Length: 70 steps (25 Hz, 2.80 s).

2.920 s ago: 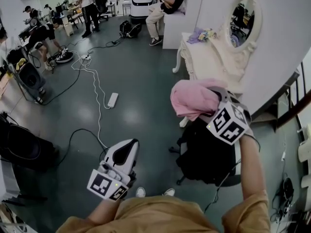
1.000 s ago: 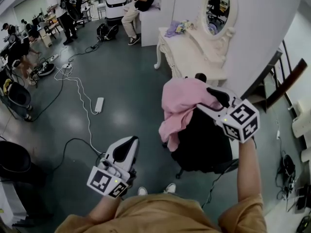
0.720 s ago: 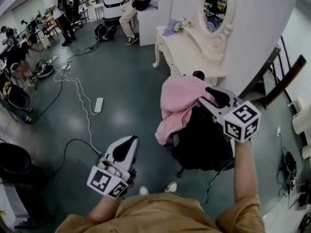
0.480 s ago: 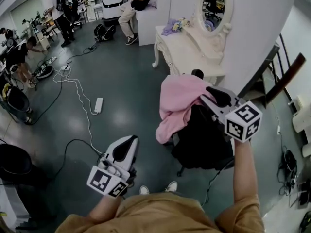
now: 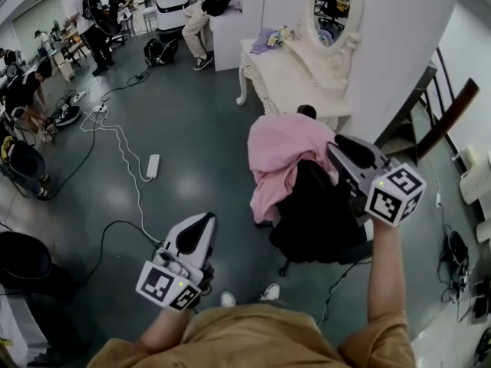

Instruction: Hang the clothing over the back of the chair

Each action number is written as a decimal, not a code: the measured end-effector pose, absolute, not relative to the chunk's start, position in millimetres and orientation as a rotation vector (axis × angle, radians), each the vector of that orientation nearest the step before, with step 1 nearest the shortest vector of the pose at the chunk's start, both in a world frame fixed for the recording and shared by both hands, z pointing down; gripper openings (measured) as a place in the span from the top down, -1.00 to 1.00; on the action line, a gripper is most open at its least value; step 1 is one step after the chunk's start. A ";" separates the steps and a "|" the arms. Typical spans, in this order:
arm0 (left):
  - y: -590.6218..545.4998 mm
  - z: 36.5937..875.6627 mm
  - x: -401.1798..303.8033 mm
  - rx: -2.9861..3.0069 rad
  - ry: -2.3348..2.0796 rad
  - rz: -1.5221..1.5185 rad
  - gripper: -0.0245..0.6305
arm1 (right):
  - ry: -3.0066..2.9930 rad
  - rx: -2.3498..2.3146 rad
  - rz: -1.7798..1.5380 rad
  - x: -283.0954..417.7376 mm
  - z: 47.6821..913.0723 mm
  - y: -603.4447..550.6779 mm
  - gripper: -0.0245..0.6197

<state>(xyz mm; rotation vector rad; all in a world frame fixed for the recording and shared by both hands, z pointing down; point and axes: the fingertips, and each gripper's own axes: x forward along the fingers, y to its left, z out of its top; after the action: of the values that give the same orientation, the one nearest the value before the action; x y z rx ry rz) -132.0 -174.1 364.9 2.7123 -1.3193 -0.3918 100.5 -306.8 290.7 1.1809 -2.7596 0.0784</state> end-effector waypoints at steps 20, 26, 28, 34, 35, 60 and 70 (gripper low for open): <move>-195.5 339.8 -129.7 2.751 -1.453 -0.382 0.92 | -2.617 1.879 0.229 254.6 331.7 -255.5 0.91; -203.7 324.2 -129.8 2.779 -1.517 -0.377 0.92 | -2.615 1.906 -0.067 271.6 293.1 -225.5 0.91; -205.8 316.7 -131.2 2.787 -1.544 -0.377 0.92 | -2.617 1.905 -0.161 273.1 281.0 -215.8 0.91; -201.8 294.6 -138.5 2.802 -1.636 -0.397 0.92 | -2.623 1.948 -0.286 284.3 258.8 -191.3 0.91; -199.9 292.5 -140.0 2.799 -1.651 -0.400 0.92 | -2.624 1.959 -0.294 287.5 256.9 -186.6 0.91; -163.9 316.0 -174.8 2.694 -1.777 -0.355 0.92 | -2.449 2.095 -0.240 316.0 292.4 -137.0 0.91; -166.1 319.2 -178.7 2.696 -1.754 -0.380 0.92 | -2.449 2.082 -0.244 301.4 292.3 -136.8 0.91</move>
<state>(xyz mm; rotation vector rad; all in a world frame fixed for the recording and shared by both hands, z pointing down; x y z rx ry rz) -178.7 -166.1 319.2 2.6957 -1.7540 -0.3795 301.4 -136.8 292.3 2.0820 -2.4491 -0.2443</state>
